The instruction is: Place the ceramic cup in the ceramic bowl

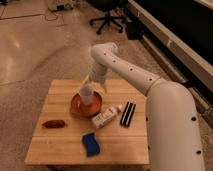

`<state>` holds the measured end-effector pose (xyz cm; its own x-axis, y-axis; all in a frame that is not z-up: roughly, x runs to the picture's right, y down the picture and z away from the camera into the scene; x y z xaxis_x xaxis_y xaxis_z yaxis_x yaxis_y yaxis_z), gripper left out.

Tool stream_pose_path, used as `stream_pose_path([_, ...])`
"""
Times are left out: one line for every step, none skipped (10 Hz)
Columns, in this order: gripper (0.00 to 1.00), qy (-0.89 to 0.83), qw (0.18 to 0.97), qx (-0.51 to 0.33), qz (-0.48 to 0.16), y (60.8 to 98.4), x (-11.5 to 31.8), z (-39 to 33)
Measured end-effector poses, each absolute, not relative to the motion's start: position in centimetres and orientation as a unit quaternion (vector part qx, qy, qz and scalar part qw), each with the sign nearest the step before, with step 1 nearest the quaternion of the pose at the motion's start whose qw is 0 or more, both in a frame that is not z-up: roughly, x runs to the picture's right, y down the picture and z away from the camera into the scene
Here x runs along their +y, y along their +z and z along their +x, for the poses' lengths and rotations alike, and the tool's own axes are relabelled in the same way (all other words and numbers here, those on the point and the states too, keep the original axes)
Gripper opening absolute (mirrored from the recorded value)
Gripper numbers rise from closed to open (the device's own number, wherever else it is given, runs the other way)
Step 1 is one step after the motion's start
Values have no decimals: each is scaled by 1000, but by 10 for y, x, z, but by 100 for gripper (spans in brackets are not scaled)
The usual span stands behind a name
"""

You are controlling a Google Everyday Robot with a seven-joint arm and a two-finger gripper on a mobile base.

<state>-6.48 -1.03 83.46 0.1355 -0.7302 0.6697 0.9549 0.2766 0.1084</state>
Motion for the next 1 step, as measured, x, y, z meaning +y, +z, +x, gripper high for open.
stream_pose_path([80, -575, 732, -319, -176, 835, -10, -65])
